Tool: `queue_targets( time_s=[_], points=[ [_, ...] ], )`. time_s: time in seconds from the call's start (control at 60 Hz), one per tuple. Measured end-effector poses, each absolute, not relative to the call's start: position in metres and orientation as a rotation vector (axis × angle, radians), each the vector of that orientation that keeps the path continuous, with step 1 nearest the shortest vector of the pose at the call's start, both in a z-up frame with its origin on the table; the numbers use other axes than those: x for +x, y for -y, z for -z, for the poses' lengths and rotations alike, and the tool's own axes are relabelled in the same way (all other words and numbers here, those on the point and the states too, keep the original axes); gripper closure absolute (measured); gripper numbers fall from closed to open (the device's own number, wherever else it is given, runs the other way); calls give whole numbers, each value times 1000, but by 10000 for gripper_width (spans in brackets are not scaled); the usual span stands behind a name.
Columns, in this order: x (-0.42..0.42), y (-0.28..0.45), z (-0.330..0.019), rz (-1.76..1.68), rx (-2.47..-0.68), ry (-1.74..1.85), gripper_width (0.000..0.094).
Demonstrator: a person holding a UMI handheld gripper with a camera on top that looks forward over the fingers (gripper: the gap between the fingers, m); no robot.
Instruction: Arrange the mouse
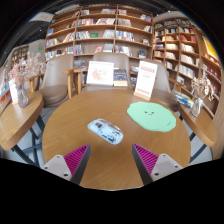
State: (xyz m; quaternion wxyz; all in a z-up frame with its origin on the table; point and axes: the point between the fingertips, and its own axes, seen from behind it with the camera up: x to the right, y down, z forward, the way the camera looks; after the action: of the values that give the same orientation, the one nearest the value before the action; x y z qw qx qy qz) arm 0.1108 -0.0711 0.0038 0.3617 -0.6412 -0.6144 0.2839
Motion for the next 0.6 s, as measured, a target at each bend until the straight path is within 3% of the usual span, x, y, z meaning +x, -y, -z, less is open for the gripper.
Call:
queue_targets(
  time_s=[0.6],
  points=[
    [10,50,16,-756,-1757,1570,84]
  ],
)
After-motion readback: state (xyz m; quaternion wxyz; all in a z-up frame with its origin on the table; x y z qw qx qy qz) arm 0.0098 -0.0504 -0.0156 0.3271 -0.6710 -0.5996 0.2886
